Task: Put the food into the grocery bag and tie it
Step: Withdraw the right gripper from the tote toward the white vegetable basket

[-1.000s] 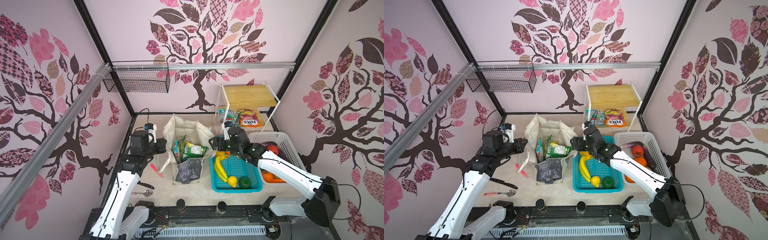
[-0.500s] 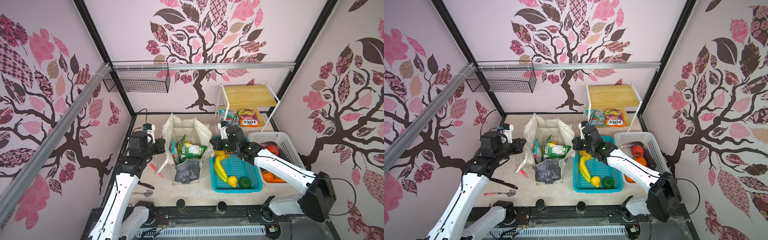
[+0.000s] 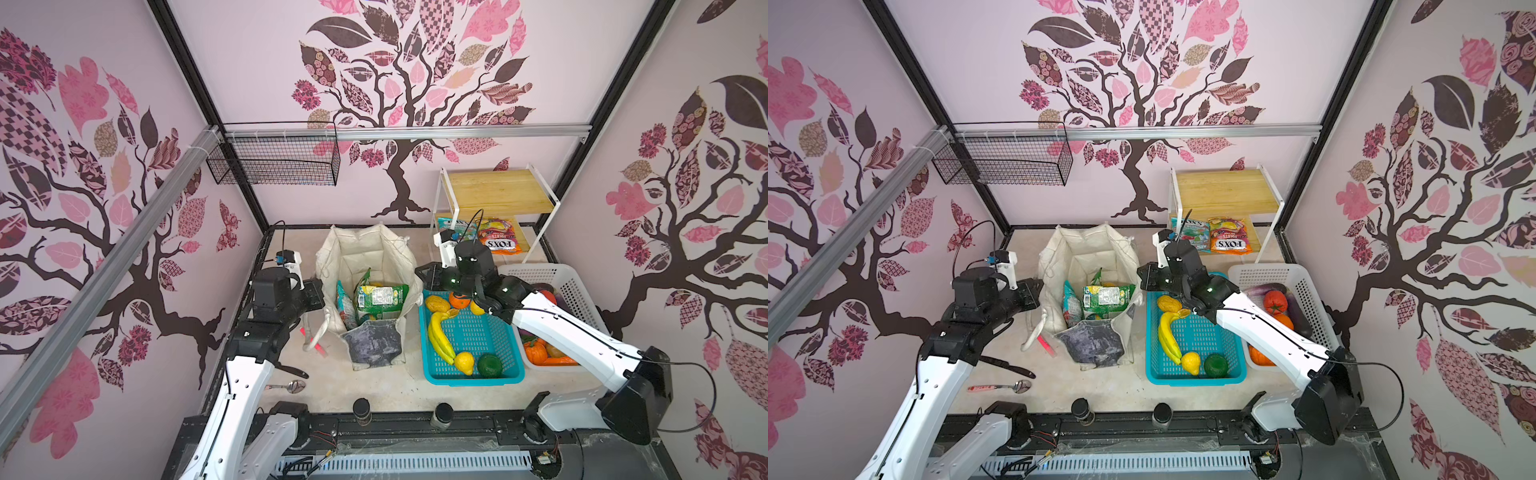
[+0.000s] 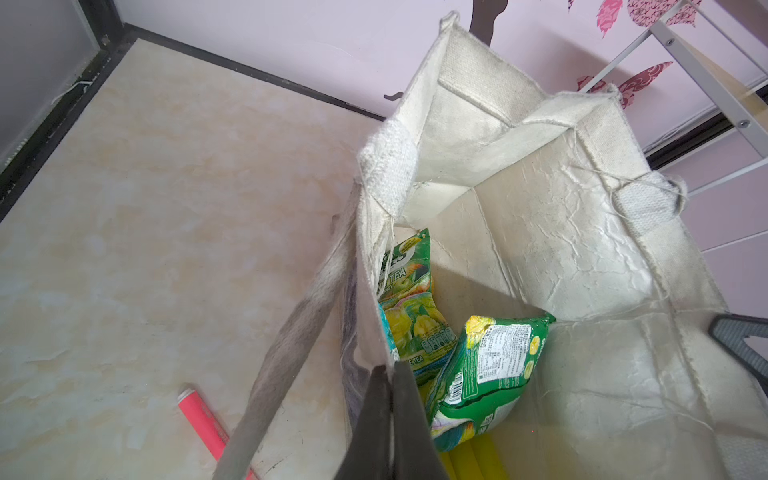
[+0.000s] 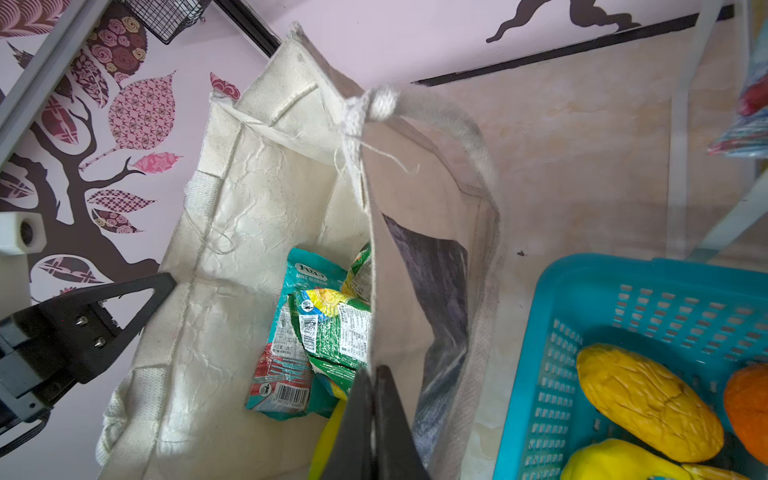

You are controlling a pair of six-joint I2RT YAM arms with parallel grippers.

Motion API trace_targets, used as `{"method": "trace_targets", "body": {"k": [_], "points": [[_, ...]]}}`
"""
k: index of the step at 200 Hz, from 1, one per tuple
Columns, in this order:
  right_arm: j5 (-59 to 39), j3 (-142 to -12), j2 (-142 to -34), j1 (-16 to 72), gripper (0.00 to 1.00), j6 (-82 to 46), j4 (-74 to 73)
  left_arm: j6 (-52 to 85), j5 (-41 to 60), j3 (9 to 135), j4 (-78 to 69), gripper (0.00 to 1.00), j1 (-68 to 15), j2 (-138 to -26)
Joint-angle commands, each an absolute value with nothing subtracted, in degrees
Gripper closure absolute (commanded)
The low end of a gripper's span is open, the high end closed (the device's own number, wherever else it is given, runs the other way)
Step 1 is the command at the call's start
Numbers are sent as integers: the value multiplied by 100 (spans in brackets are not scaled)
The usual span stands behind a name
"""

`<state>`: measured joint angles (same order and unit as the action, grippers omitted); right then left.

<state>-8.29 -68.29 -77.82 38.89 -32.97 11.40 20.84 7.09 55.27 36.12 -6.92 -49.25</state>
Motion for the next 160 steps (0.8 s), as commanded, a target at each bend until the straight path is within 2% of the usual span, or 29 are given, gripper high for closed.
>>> {"method": "trace_targets", "body": {"k": [1,15,94,102,107,125,136,160], "points": [[-637,-7027,-7474,3892,100,-3193,1187,2083,439,5435,3407,100,-638,-4759],[-467,-7183,-7485,3869,100,-3086,1424,2074,419,5380,3338,100,-636,-4719],[-848,-6853,-7828,3834,100,-3191,1361,2048,1208,5486,3430,100,-639,-5300],[-810,-6845,-7813,3833,93,-3173,1388,2052,1205,5465,3407,100,-639,-5276],[-799,-6844,-7804,3834,84,-3165,1388,2065,1204,5447,3382,100,-640,-5259],[-794,-6852,-7731,3832,65,-3118,1419,2083,1171,5442,3366,100,-639,-5199],[-755,-6823,-7649,3828,49,-3104,1416,2082,1154,5432,3354,100,-632,-5164],[-514,-6844,-7488,3831,22,-3038,1650,2083,1152,5432,3349,100,-638,-5174]]}}
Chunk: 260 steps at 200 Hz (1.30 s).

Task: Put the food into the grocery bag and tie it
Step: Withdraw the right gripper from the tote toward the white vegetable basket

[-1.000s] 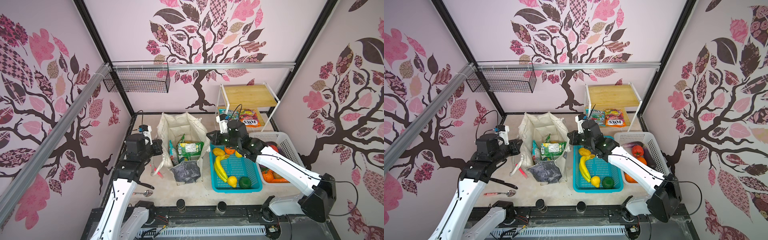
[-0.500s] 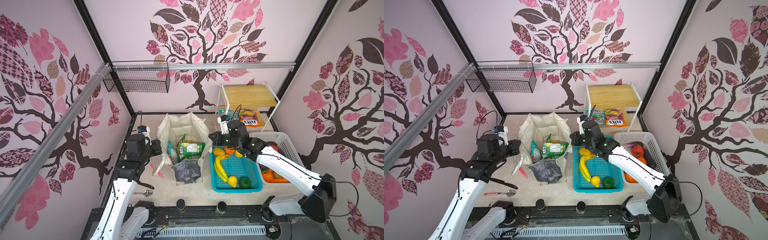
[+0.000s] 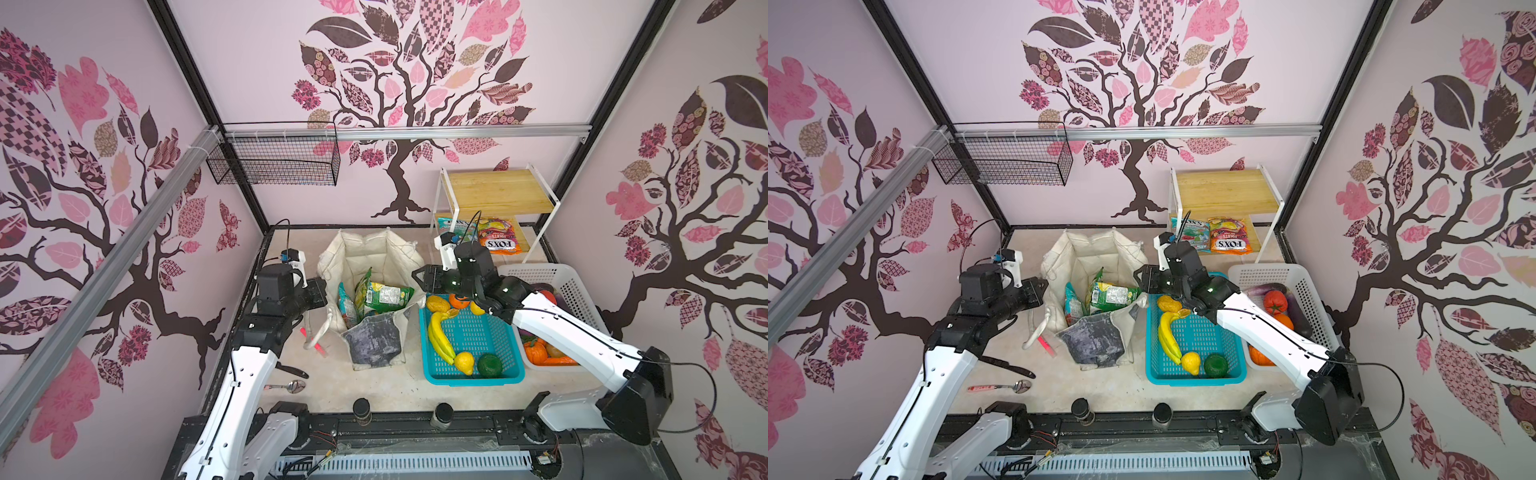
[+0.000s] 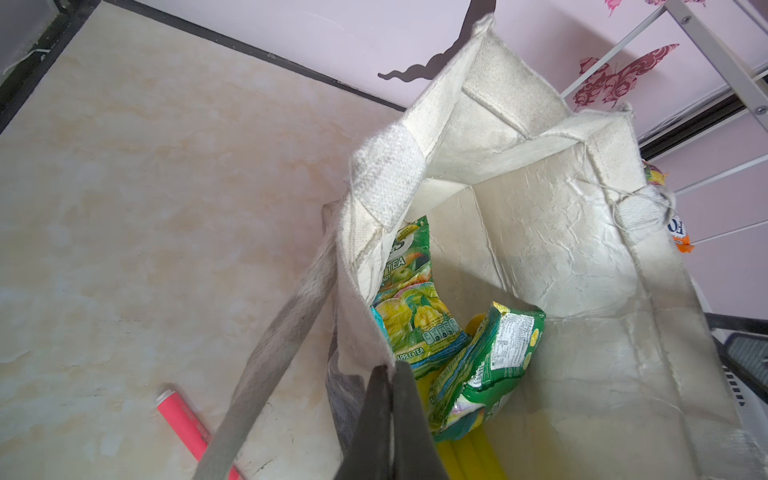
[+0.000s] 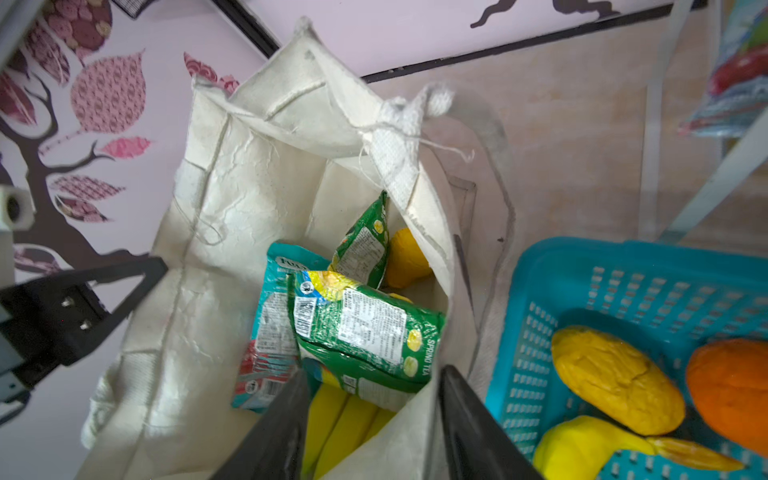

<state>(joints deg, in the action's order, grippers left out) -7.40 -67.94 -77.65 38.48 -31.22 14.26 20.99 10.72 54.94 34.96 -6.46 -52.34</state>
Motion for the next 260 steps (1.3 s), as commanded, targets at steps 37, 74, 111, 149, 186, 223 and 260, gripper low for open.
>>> {"method": "trace_targets", "body": {"k": [37,74,111,149,186,223,260], "points": [[125,-6901,-6988,3831,0,-2866,2173,2075,1147,5430,3351,100,-635,-5167],[218,-6493,-5791,3789,0,-2583,2054,2074,1138,5427,3353,100,-640,-5157],[1306,-6242,-4889,3762,0,-2499,2464,2082,1203,5428,3336,100,-641,-5153],[1818,-6188,-4757,2988,0,-3057,3414,2096,1316,5429,3317,100,-639,-5181],[813,-5705,-4664,1142,0,-3062,3639,2118,1378,5422,3296,100,-635,-5159],[1452,-5138,-5137,637,3,-3165,3707,2135,1444,5422,3296,100,-637,-5148],[2022,-4739,-5646,621,3,-3093,3792,2142,1531,5410,3261,100,-639,-5190]]}}
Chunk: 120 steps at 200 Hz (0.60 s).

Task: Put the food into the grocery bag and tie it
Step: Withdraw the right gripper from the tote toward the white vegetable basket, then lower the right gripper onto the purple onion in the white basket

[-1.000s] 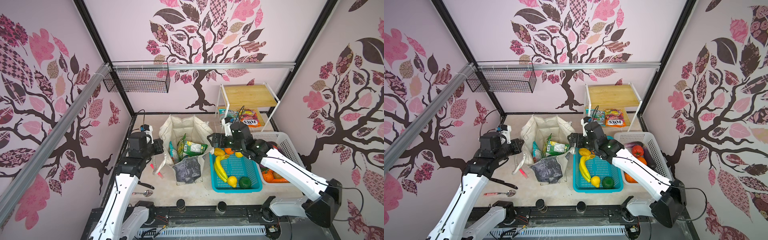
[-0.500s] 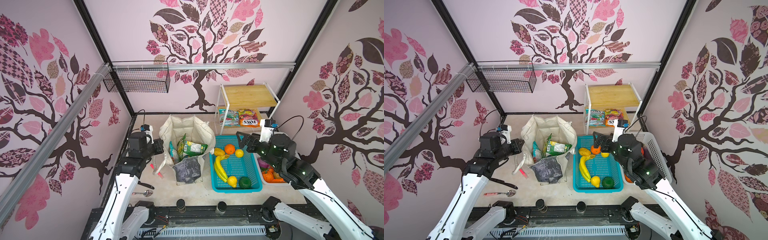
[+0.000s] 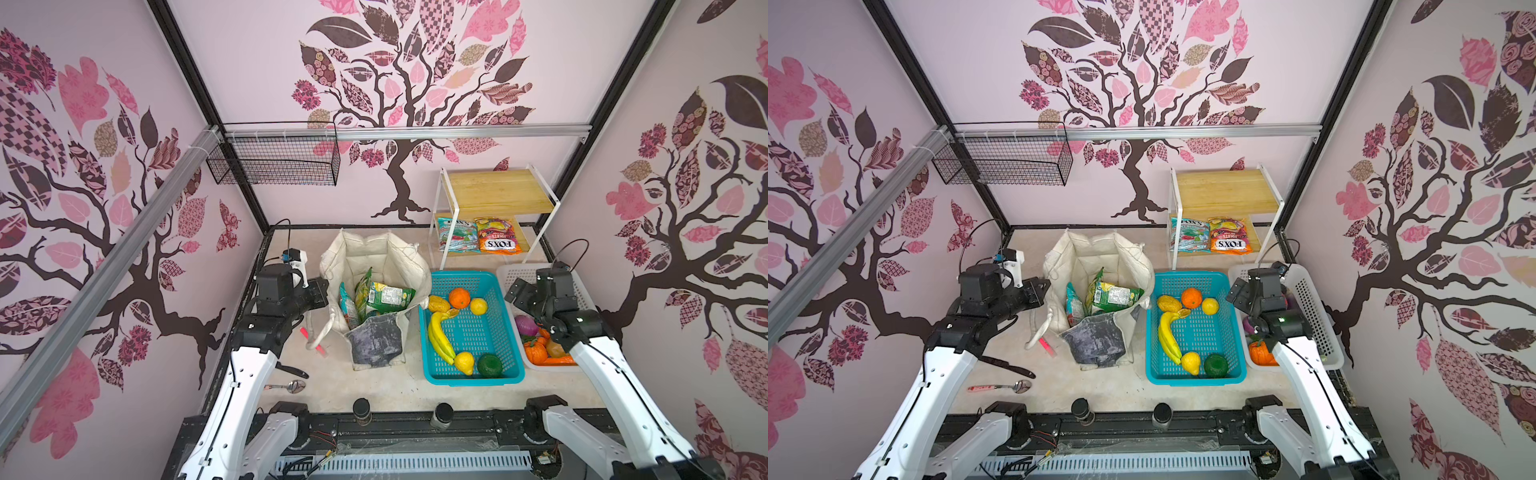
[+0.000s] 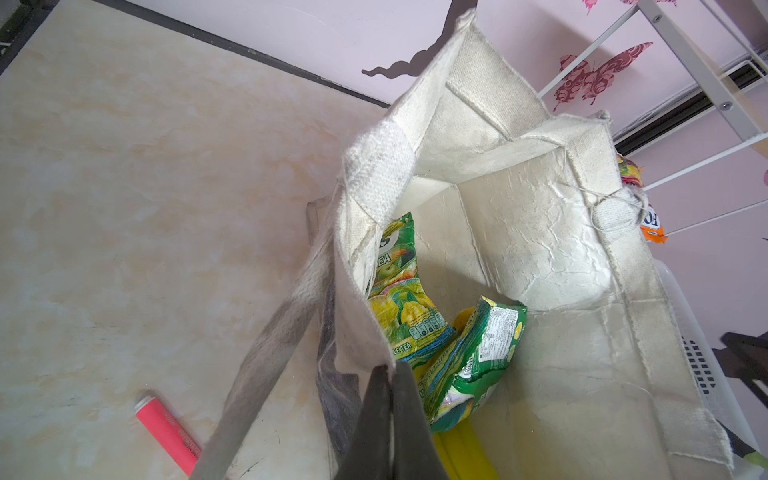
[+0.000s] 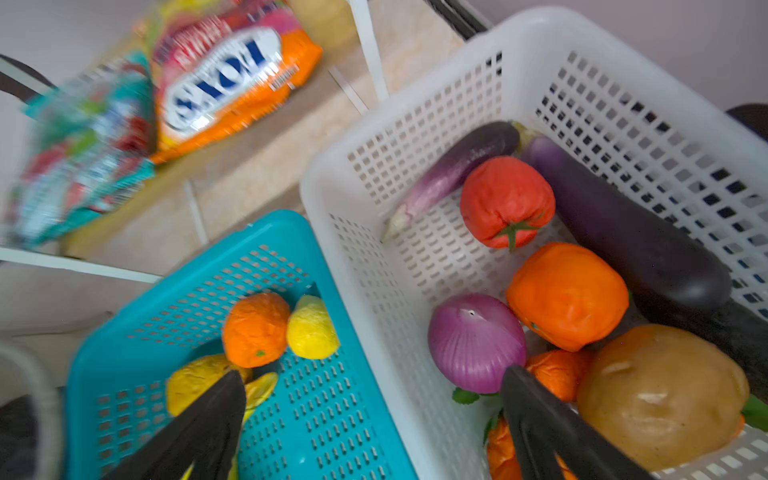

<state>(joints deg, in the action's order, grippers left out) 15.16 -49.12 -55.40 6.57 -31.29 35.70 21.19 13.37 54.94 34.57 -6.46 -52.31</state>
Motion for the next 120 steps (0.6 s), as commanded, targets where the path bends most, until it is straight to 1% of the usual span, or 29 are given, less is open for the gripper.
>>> {"method": "trace_targets", "body": {"k": [1,13,21,35,50,65,82,101,120], "points": [[2026,-4730,-5644,623,4,-3089,3786,2143,1534,5412,3261,100,-636,-5192],[1986,-4619,-5680,537,8,-3041,3670,2141,1581,5405,3249,100,-641,-5210],[1790,-4560,-5740,369,11,-3002,3623,2149,1608,5406,3249,100,-637,-5212],[983,-4478,-5850,-127,18,-2895,3577,2161,1650,5399,3230,100,-636,-5204],[427,-4335,-5845,-586,20,-2826,3466,2177,1670,5394,3207,100,-639,-5202],[341,-4311,-5827,-686,23,-2850,3426,2179,1678,5390,3208,100,-637,-5206],[325,-4292,-6016,-690,31,-2862,3382,2180,1687,5394,3217,100,-638,-5206],[361,-4351,-6447,-694,30,-2854,3507,2188,1682,5386,3221,100,-641,-5183],[299,-4245,-6476,-694,30,-2954,3363,2197,1670,5370,3192,100,-639,-5167]]}}
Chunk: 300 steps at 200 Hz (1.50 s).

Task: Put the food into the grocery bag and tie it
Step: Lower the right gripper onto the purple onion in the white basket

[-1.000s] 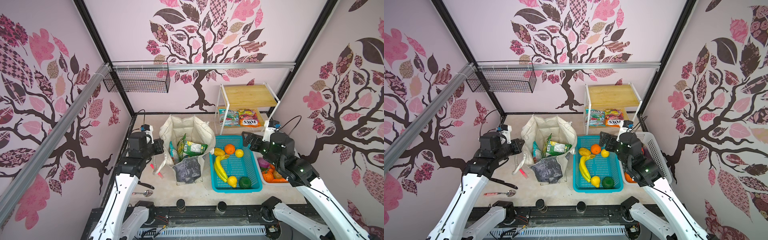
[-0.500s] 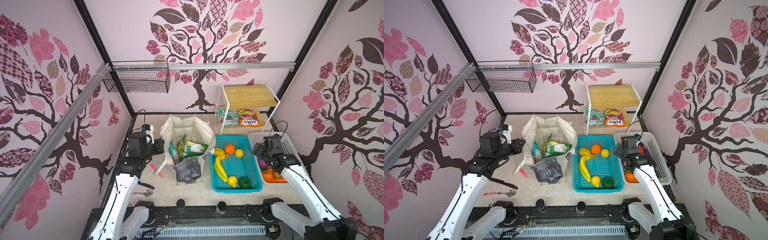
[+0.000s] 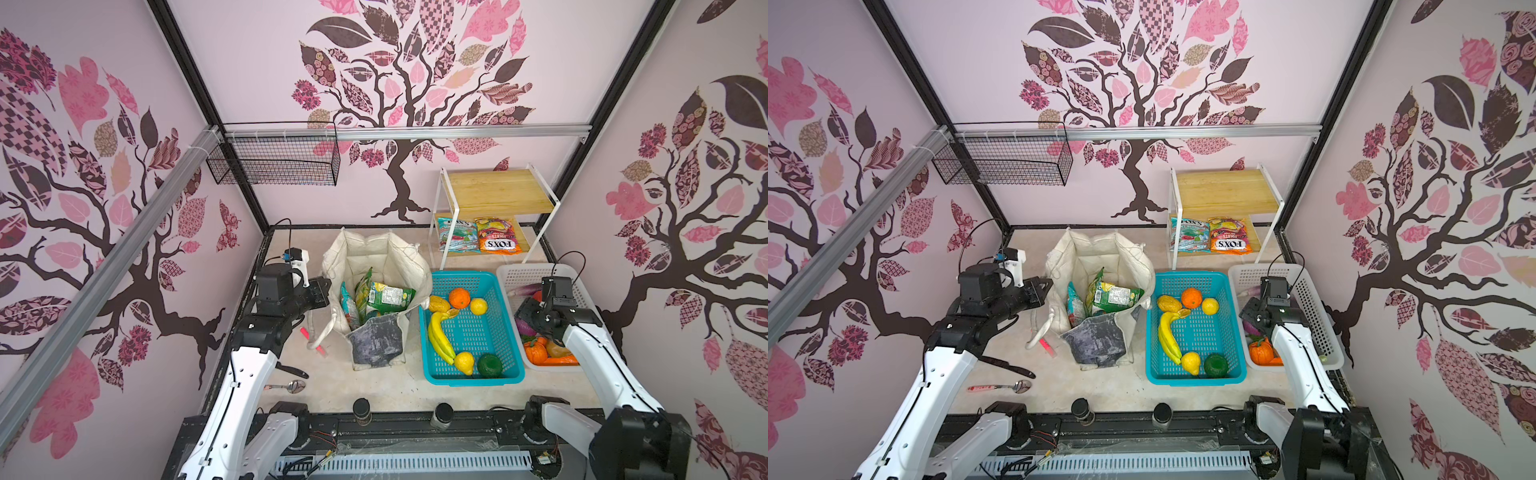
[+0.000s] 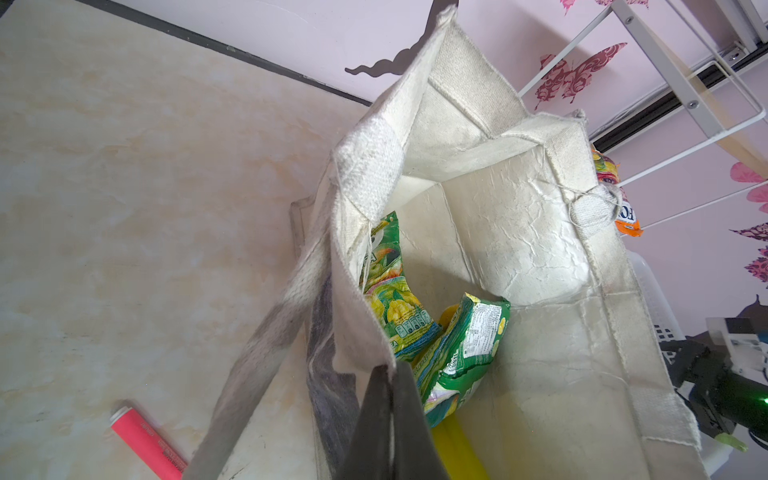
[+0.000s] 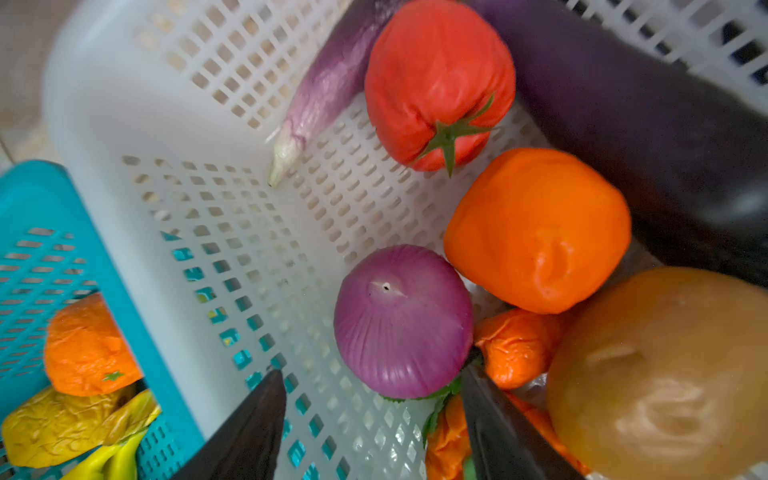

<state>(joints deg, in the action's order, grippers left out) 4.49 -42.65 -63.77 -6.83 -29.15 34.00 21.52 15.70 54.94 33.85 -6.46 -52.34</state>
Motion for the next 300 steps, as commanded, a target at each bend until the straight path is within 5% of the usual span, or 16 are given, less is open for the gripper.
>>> {"method": "trace_targets", "body": {"k": [1,300], "points": [[299,-4236,-6472,-694,30,-2963,3347,2197,1670,5370,3191,100,-641,-5163],[-636,-3387,-7990,-844,19,-3268,1709,2197,1692,5358,3190,100,-640,-5229]]}}
